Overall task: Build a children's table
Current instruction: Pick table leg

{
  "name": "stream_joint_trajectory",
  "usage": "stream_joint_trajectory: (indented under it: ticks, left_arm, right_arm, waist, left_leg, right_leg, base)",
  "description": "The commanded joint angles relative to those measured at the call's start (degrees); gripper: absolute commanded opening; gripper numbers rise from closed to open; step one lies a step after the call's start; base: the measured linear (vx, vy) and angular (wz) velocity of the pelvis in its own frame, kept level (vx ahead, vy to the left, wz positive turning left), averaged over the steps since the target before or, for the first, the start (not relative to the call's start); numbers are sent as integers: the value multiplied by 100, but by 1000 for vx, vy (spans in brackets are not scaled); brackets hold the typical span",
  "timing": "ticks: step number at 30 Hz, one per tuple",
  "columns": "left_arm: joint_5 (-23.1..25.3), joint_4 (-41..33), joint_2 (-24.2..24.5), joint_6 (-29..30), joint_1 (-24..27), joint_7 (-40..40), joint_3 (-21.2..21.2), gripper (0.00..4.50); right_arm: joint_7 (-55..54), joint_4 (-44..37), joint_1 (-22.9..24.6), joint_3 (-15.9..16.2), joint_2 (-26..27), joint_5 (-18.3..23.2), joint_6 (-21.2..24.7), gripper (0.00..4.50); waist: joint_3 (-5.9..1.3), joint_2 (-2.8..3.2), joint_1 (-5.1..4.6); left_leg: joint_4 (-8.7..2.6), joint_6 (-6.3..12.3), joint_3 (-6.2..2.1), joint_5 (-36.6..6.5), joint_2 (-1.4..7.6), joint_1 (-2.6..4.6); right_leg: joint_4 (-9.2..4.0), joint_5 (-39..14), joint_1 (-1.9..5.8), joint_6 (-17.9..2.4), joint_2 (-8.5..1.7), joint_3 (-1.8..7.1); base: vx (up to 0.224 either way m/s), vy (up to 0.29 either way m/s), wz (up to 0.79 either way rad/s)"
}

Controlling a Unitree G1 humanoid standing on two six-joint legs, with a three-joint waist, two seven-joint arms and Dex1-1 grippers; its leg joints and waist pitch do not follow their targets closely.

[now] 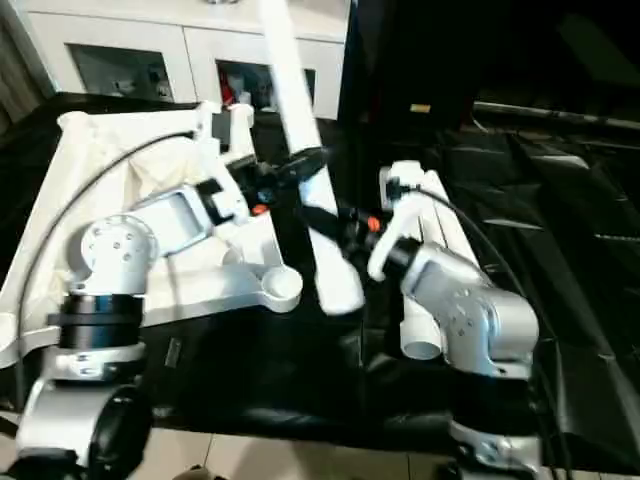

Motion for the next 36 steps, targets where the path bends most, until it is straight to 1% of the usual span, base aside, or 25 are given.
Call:
stream_joint_trajectory:
  ticks: [1, 4, 5, 6, 8, 9, 10, 11, 13, 14, 15, 17, 19, 20, 21, 23, 25, 26, 28, 30, 31, 32, 34, 35, 36]
  left_arm:
    - [-194, -223, -31, 114, -113, 53, 30, 450]
    - [-93, -250, -2, 164, -106, 77, -44, 450]
    - [-49, -243, 18, 188, -111, 96, -53, 450]
    - [-39, -234, 38, 233, -122, 143, -43, 450]
    - [-20, -213, 62, 263, -140, 226, -36, 450]
    - [-23, -205, 72, 273, -145, 251, -34, 432]
    - [-30, -164, 93, 297, -164, 354, -7, 432]
    - [-28, -149, 90, 300, -170, 385, 2, 414]
    - [-1, -77, 59, 303, -199, 516, 47, 411]
    - [65, 3, 8, 242, -234, 656, 87, 384]
    - [68, 24, -6, 231, -245, 691, 109, 372]
    - [91, 93, -32, 175, -276, 791, 165, 367]
    - [125, 208, -64, 77, -326, 971, 270, 357]
    - [94, 318, -117, -33, -382, 1184, 428, 340]
    - [104, 359, -122, -83, -403, 1254, 472, 340]
    - [124, 401, -120, -130, -426, 1334, 524, 318]
    - [76, 435, -146, -152, -448, 1438, 650, 312]
    - [72, 445, -132, -145, -448, 1461, 685, 289]
    - [88, 441, -114, -137, -443, 1462, 679, 279]
    - [64, 401, -85, -59, -417, 1375, 603, 255]
    - [76, 393, -76, -58, -412, 1366, 576, 245]
    - [153, 344, -25, -77, -370, 1306, 428, 237]
    - [173, 321, -26, -93, -341, 1293, 371, 221]
    - [175, 317, -30, -93, -335, 1291, 360, 200]
    - [196, 312, -26, -106, -328, 1287, 333, 200]
  right_arm:
    - [35, -154, -27, 89, -89, -12, -102, 184]
    - [5, -81, -64, 222, -123, -116, -223, 184]
    - [-6, -46, -90, 287, -147, -175, -289, 184]
    - [-34, -10, -121, 340, -160, -224, -333, 184]
    - [-80, 32, -161, 440, -190, -338, -431, 184]
    - [-110, 48, -176, 488, -205, -395, -472, 184]
    - [-209, 89, -216, 667, -230, -579, -609, 184]
    - [-239, 95, -221, 730, -242, -645, -654, 184]
    - [-378, 114, -235, 1022, -295, -957, -856, 184]
    - [-570, 124, -260, 1194, -224, -1155, -972, 184]
    - [-619, 131, -271, 1215, -194, -1185, -988, 184]
    - [-753, 165, -306, 1252, -118, -1271, -1034, 184]
    - [-936, 231, -352, 1277, -39, -1375, -1085, 184]
    - [-1018, 285, -371, 1331, -9, -1442, -1170, 184]
    - [-1060, 305, -376, 1337, 9, -1457, -1185, 184]
    - [-1139, 341, -375, 1363, 41, -1491, -1237, 184]
    - [-1176, 383, -370, 1369, 79, -1525, -1315, 184]
    - [-1217, 431, -375, 1331, 131, -1522, -1341, 184]
    - [-1233, 453, -381, 1319, 153, -1519, -1348, 184]
    - [-1244, 495, -401, 1333, 172, -1515, -1377, 184]
    - [-1245, 501, -404, 1340, 172, -1516, -1383, 184]
    - [-1241, 519, -418, 1362, 170, -1520, -1395, 184]
    - [-1236, 533, -422, 1390, 158, -1529, -1413, 184]
    - [-1239, 537, -422, 1400, 152, -1533, -1422, 184]
    - [-1239, 545, -423, 1398, 158, -1540, -1430, 184]
  waist:
    - [-424, -17, 23]
    - [-420, -11, 8]
    - [-421, 0, 13]
    - [-422, 27, 12]
    - [-419, 18, 7]
    - [-420, 29, 7]
    - [-418, 63, 8]
    - [-422, 43, -1]
    - [-415, 42, 0]
    - [-414, 41, 4]
    - [-407, 45, -7]
    - [-409, 48, -12]
    - [-415, 58, -3]
    - [-422, 57, -6]
    - [-429, 46, 3]
    - [-426, 69, 10]
    - [-433, 57, 5]
    - [-432, 57, 6]
    - [-430, 69, 4]
    - [-429, 44, 6]
    - [-427, 49, 9]
    - [-422, 59, 11]
    - [-421, 55, 6]
    - [-422, 57, 5]
    - [-422, 42, 5]
  left_leg:
    - [-341, -105, 14, -640, 12, 40]
    - [-337, -67, 16, -627, 7, 37]
    - [-340, -63, 11, -593, 8, 31]
    - [-339, -85, 6, -594, 9, 34]
    - [-343, -100, 8, -643, 9, 43]
    - [-347, -123, 3, -654, 13, 42]
    - [-347, -142, -1, -665, 12, 44]
    - [-344, -162, -1, -653, 8, 40]
    - [-346, -185, 1, -671, 6, 42]
    - [-350, -208, -3, -692, 8, 42]
    - [-353, -221, -1, -728, 2, 40]
    - [-360, -214, -6, -779, 2, 43]
    - [-361, -225, -12, -759, 3, 45]
    - [-361, -230, -14, -736, 5, 46]
    - [-353, -233, -14, -729, 3, 50]
    - [-359, -223, -20, -686, 10, 39]
    - [-355, -205, -20, -613, 2, 32]
    - [-351, -189, -15, -592, -4, 30]
    - [-353, -185, -15, -616, -1, 35]
    - [-358, -176, -11, -651, 8, 44]
    - [-356, -177, -11, -652, 5, 43]
    - [-361, -178, -12, -666, 8, 46]
    - [-362, -181, -9, -677, 10, 46]
    - [-362, -190, -10, -679, 10, 44]
    - [-363, -192, -9, -664, 10, 40]
  right_leg:
    - [-472, -363, 353, -1104, -289, 160]
    - [-484, -383, 340, -1053, -275, 161]
    - [-478, -341, 341, -1047, -276, 161]
    - [-471, -329, 332, -1038, -275, 155]
    - [-483, -338, 329, -1035, -269, 157]
    - [-477, -329, 330, -1040, -271, 154]
    - [-476, -321, 324, -1040, -271, 155]
    - [-476, -271, 331, -1033, -266, 153]
    - [-477, -245, 329, -1031, -261, 154]
    - [-482, -284, 332, -1012, -268, 154]
    - [-487, -333, 328, -993, -264, 158]
    - [-492, -364, 326, -980, -263, 157]
    - [-484, -287, 328, -982, -263, 156]
    - [-474, -187, 328, -1003, -262, 154]
    - [-473, -102, 331, -1018, -264, 153]
    - [-449, 48, 338, -1040, -266, 153]
    - [-438, 206, 351, -1048, -265, 151]
    - [-434, 287, 354, -1082, -263, 149]
    - [-434, 277, 347, -1087, -265, 149]
    - [-441, 240, 348, -1085, -270, 152]
    - [-438, 231, 347, -1085, -269, 152]
    - [-443, 188, 344, -1072, -271, 152]
    - [-445, 168, 342, -1054, -271, 154]
    - [-445, 153, 345, -1052, -275, 154]
    - [-443, 168, 349, -1052, -273, 155]
  base:
    - [0, 0, 0]
    - [0, 0, 0]
    - [0, 0, 0]
    - [0, 0, 0]
    - [0, 0, 0]
    - [0, 0, 0]
    - [0, 0, 0]
    - [0, 0, 0]
    - [0, 0, 0]
    - [0, 0, 0]
    - [0, 0, 0]
    - [0, 0, 0]
    - [0, 0, 0]
    - [0, 0, 0]
    - [0, 0, 0]
    - [0, 0, 0]
    - [0, 0, 0]
    - [0, 0, 0]
    - [0, 0, 0]
    - [0, 0, 0]
    - [0, 0, 0]
    - [0, 0, 0]
    - [0, 0, 0]
    - [0, 0, 0]
    - [0, 0, 0]
